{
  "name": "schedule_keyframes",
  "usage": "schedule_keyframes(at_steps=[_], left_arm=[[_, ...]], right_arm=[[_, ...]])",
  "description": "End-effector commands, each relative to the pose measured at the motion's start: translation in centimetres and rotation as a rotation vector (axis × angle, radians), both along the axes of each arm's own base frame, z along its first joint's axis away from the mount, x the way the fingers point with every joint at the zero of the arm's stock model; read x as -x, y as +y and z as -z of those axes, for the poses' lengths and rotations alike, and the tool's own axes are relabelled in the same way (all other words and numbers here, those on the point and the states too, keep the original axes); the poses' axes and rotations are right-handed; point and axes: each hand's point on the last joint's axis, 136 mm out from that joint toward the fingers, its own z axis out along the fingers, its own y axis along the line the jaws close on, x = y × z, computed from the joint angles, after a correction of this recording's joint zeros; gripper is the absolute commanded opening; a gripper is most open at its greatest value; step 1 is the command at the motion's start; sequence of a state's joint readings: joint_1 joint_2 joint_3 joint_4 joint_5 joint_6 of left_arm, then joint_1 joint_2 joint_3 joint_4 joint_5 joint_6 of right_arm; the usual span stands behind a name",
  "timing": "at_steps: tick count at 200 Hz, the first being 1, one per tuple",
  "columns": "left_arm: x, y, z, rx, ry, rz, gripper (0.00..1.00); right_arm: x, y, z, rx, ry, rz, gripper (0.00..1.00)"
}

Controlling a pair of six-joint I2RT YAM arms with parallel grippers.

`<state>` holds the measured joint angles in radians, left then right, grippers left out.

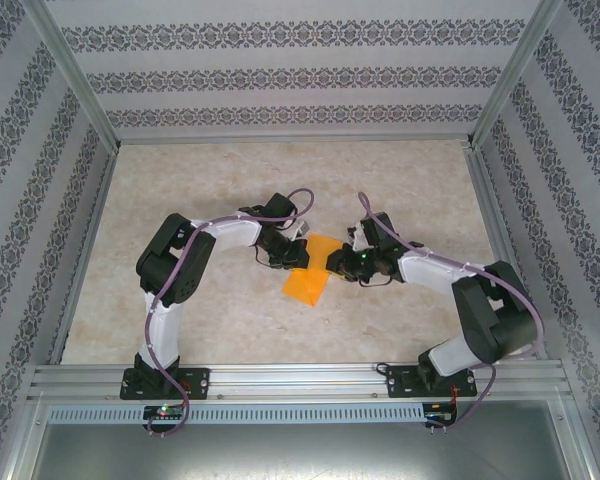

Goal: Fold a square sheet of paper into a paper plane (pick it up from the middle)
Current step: Fold the triangle a second time at the center of the table, then turn over the paper at the center of the table.

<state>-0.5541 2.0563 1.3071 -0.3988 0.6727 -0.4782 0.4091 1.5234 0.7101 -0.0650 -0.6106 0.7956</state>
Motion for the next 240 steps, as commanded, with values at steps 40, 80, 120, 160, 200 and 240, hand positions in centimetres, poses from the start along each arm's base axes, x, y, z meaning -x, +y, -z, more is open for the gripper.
schedule_keyframes(at_steps=[40, 80, 120, 160, 200, 240], left_arm=[[0.2, 0.9, 0.8, -0.014, 0.0, -0.008, 0.04], [-0.1, 0.6, -1.3, 0.015, -0.033, -0.01, 0.08], [-0.2, 0.6, -2.7, 0.025, -0.054, -0.01, 0.1], [0.1, 1.0, -2.9, 0.01, -0.058, -0.004, 0.13], [0.3, 1.3, -2.5, -0.011, -0.056, -0.001, 0.15], [0.2, 1.9, -3.6, -0.026, -0.088, -0.005, 0.28]], right_arm=[[-2.0, 0.2, 1.7, 0.034, 0.002, -0.084, 0.29], [-1.9, 0.3, 2.8, 0.043, 0.033, -0.11, 0.31], [-1.5, 0.4, 3.1, 0.05, 0.044, -0.137, 0.33], [-1.2, 1.2, 3.0, 0.01, 0.053, -0.161, 0.33], [-1.0, 2.3, 2.1, -0.044, 0.041, -0.175, 0.32], [-0.1, 3.2, 2.1, -0.074, 0.052, -0.198, 0.3]])
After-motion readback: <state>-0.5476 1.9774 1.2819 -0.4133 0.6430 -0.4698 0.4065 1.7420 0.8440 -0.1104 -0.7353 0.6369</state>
